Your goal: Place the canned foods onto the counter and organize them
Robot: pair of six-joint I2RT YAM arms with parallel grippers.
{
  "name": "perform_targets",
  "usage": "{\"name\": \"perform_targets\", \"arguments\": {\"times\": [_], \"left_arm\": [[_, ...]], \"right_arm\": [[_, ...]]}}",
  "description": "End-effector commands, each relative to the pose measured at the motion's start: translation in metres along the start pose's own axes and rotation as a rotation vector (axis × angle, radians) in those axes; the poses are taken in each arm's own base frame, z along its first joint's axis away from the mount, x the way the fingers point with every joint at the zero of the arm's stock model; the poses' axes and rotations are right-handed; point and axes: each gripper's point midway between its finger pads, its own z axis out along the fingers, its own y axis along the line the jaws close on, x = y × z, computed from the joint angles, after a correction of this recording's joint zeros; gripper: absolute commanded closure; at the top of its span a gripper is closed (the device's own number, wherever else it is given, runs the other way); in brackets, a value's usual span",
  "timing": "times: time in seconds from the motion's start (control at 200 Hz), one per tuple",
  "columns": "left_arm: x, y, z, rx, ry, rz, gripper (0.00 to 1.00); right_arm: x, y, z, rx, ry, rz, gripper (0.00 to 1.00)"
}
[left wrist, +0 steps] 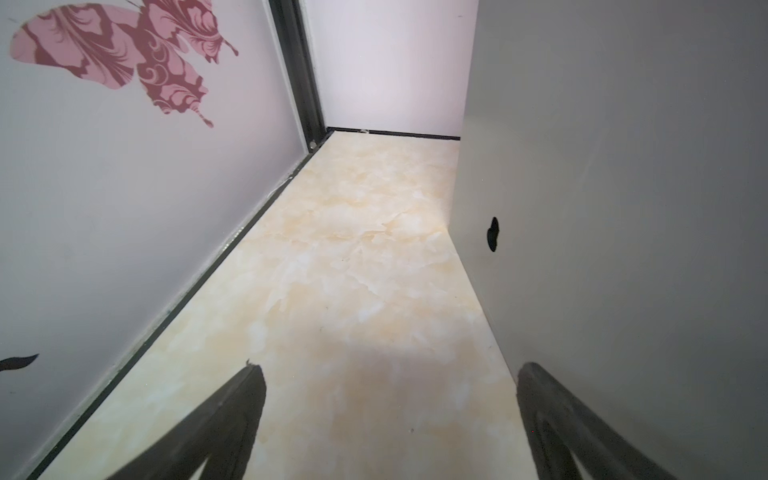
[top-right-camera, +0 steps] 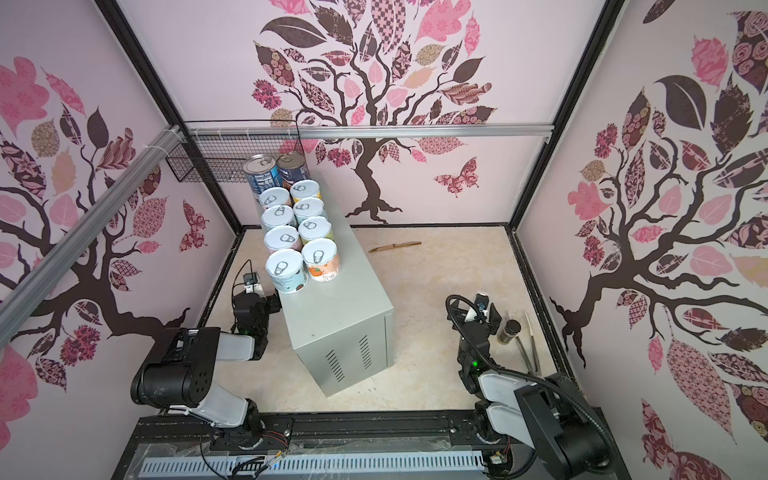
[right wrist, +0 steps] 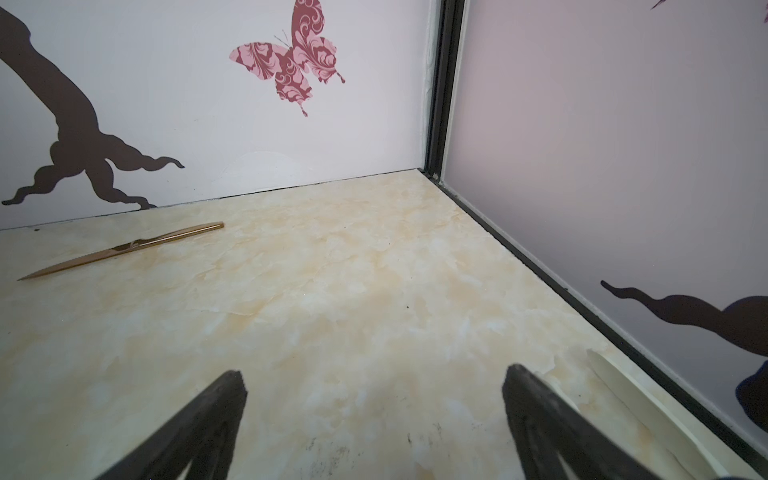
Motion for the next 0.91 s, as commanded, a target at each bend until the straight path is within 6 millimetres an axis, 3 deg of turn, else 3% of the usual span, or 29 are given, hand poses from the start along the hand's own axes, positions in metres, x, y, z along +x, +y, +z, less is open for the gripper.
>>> {"name": "perform_targets", "arguments": {"times": [0.0,0.045,0.13,0.22,0.255,0.355,0.44,0.9], "left_arm": [[0.000,-0.013,0.001,0.071,0.026,-0.004,0.02],[0.000,-0.013,0.001,0.070,0.015,-0.003,0.02],[-0.001,-0.013,0.001,0.066,0.006,-0.002,0.02],[-0.001,-0.013,0.001,0.063,0.013,-0.002,0.02],[-0.001,-0.013,0.001,0.064,0.010,-0.002,0.02],[0.000,-0.013,0.001,0.064,0.019,-0.003,0.02],[0.000,-0.013,0.002,0.066,0.024,-0.004,0.02],[0.000,-0.013,0.001,0.066,0.020,-0.005,0.02]], "right_arm": [[-0.034,0.011,0.016,0.008,-0.106,-0.037,0.00],[-0.034,0.012,0.022,-0.010,-0.125,-0.045,0.00],[-0.013,0.000,0.030,0.017,-0.089,0.008,0.00],[-0.014,0.013,0.030,-0.081,-0.131,-0.014,0.00],[-0.005,0.015,0.031,-0.116,-0.093,-0.007,0.00],[0.006,0.035,0.053,-0.238,0.009,-0.034,0.01],[0.020,0.034,0.076,-0.275,0.148,0.004,0.00],[0.016,0.033,0.071,-0.292,0.117,0.007,0.00]]}}
